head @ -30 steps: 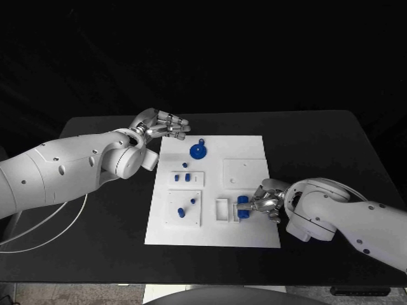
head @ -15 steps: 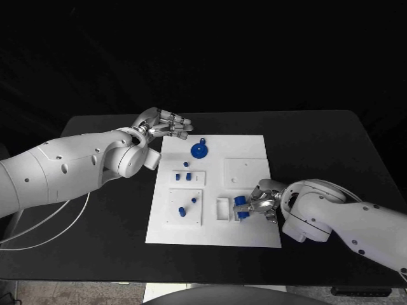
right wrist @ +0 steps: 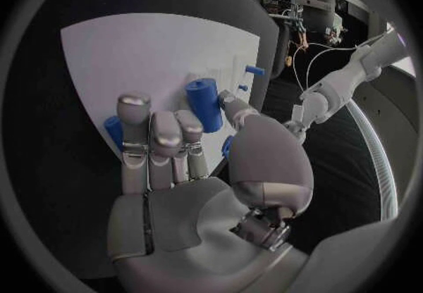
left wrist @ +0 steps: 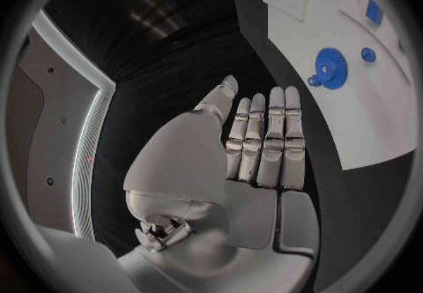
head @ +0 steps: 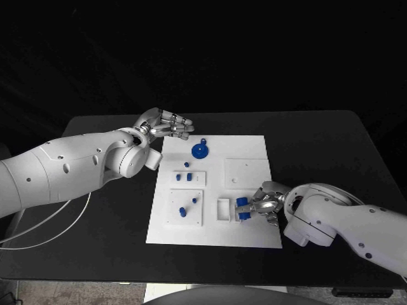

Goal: Assemble the parts on the task board

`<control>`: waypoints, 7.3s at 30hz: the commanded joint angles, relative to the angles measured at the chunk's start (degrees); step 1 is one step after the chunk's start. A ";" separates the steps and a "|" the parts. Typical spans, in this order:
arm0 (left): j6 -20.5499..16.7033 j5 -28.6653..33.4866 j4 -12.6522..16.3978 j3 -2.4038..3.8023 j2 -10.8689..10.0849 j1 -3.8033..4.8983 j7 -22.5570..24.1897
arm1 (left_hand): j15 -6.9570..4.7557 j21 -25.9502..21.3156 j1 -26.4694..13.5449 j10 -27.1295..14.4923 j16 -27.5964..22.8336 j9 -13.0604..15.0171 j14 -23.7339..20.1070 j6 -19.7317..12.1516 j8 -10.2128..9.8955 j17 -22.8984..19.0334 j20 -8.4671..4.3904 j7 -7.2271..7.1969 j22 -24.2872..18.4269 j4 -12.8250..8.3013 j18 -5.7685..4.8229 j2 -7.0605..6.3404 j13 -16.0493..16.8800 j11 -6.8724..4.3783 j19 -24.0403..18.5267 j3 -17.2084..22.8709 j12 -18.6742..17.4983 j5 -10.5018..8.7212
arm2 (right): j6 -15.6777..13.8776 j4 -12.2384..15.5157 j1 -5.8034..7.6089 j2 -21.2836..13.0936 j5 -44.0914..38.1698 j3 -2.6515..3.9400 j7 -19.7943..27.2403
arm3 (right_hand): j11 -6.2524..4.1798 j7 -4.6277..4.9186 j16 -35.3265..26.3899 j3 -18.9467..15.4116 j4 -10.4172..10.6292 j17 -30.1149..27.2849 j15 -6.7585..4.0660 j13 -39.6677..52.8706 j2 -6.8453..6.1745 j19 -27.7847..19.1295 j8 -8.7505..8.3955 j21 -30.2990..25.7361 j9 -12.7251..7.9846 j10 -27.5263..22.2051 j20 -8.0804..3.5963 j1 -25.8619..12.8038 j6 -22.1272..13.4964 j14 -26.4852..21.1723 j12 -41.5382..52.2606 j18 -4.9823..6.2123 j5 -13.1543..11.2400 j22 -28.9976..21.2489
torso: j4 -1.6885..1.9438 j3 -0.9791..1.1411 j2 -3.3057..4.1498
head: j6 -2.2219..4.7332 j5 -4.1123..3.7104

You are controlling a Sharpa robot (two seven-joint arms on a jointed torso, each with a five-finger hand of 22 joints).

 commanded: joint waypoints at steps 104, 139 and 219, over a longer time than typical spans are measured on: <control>1.45 0.33 0.42 0.04 -0.08 0.07 -0.44 | -0.05 0.28 -0.36 -0.38 -0.19 0.03 -0.46 -0.46 -0.27 0.10 0.06 0.07 -1.68 0.91 -0.37 0.48 -0.04 0.05 0.78 -0.39 -0.03 0.37 | 3.86 2.89 4.08 1.79 1.20 -4.33 6.75 | -0.10 0.47 -0.75 -21.74 2.33 -0.16 -0.23 -0.94 -1.39 2.54 0.29 0.06 -1.05 -0.59 -0.21 7.87 0.22 0.14 -0.83 -0.68 8.22 4.50 | -0.01 0.05 0.13 | -0.48 1.70; 1.59 0.33 0.59 0.03 -0.34 0.07 -0.60 | -0.06 0.31 -0.30 -0.35 -0.19 0.03 -0.44 -0.46 -0.26 0.15 0.07 0.05 -2.49 1.39 -0.39 0.56 -0.04 0.03 0.93 -0.42 -0.03 0.41 | 1.02 1.13 4.07 2.95 -1.35 -4.33 0.16 | -1.15 -1.17 -0.41 -4.42 -2.26 -0.26 -0.65 -0.87 3.67 2.71 0.29 1.36 -0.41 1.06 -0.61 1.98 4.00 0.37 -0.48 -1.48 -0.26 4.65 | -0.01 -0.04 0.10 | -0.69 1.35; 1.77 0.05 1.19 -0.01 -1.06 0.06 -0.54 | -0.11 0.35 -0.26 -0.09 -0.20 0.04 -0.31 -0.53 -0.26 0.21 0.00 0.05 -3.35 1.86 -0.46 0.44 -0.04 -0.05 1.19 -0.50 -0.02 0.35 | 12.86 2.45 3.19 -11.98 -9.79 3.03 -2.19 | -0.22 0.27 -1.16 -15.83 6.96 -1.10 0.04 -0.89 -0.61 2.61 0.26 -0.08 -1.81 0.17 0.09 4.10 0.74 0.28 -1.13 -0.99 10.08 4.46 | -0.06 0.04 0.11 | 0.57 -3.53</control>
